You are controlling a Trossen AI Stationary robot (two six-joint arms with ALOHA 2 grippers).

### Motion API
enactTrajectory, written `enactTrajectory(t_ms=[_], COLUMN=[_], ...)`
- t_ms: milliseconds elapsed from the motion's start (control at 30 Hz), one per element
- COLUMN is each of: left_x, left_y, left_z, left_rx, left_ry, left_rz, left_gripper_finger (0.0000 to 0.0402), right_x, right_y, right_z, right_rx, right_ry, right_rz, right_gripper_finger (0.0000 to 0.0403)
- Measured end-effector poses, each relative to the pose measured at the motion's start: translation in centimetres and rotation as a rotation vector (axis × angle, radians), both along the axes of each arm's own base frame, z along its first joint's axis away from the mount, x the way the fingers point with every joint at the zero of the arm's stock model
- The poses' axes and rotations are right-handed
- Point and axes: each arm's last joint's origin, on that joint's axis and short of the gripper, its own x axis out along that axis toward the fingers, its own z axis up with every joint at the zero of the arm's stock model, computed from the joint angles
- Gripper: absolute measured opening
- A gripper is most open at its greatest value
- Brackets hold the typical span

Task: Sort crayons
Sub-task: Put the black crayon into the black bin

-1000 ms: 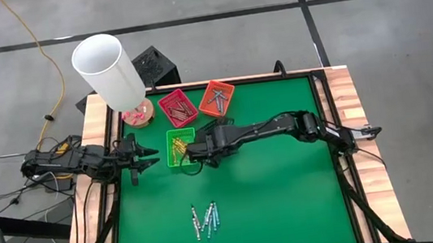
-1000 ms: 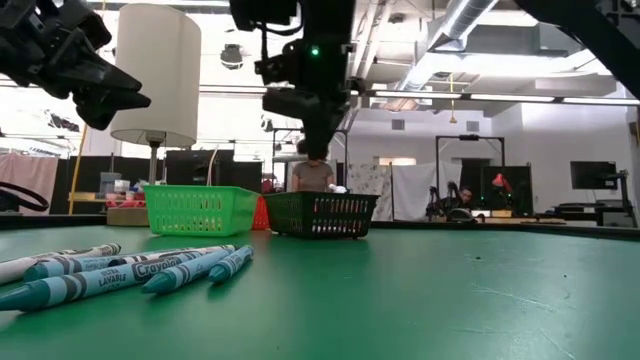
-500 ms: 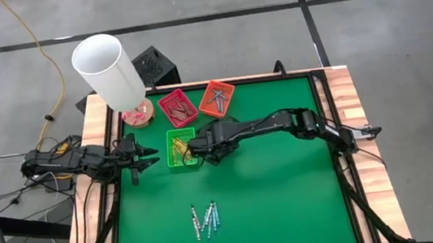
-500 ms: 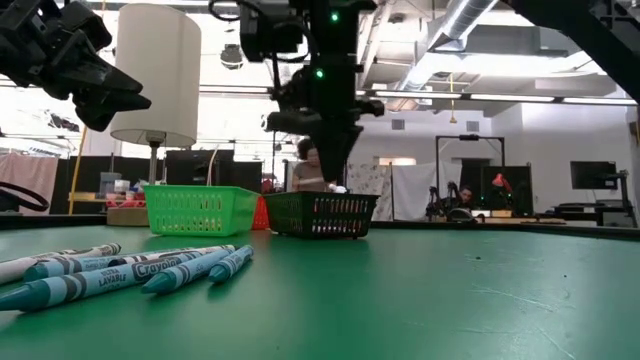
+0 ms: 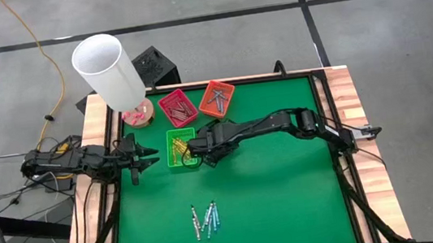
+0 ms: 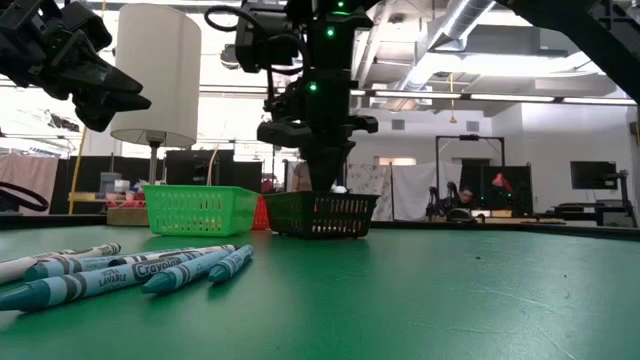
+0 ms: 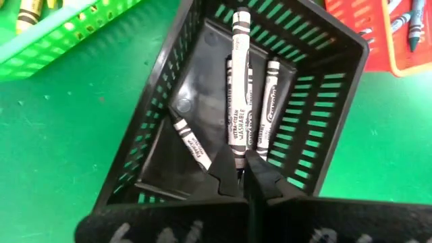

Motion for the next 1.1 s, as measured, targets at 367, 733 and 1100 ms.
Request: enactTrajectory(t_ms=[367, 733, 1100], left_x=[0.0, 0.0, 0.0], left_y=[0.0, 0.0, 0.0], left_z=[0.0, 0.0, -0.1], left_rx=[-0.008, -0.010, -0.007], left_ry=[0.000, 0.000, 0.010], left_rz=[-0.002, -0.004, -0.005], left_gripper_finger=[0.0137, 0.0137, 0.0137], right_x=[0.0, 0.2, 0.4], right_y=[-0.5, -0.7, -1.2], right_z=[0.0, -0.3, -3.0], right_rx=[0.006, 0.007, 0.005], right_ry=[-0.009, -0.011, 0.095], right_rz=[-0.019, -0.023, -0.015], right_gripper_finger=[0.0002, 0.0002, 0.0002])
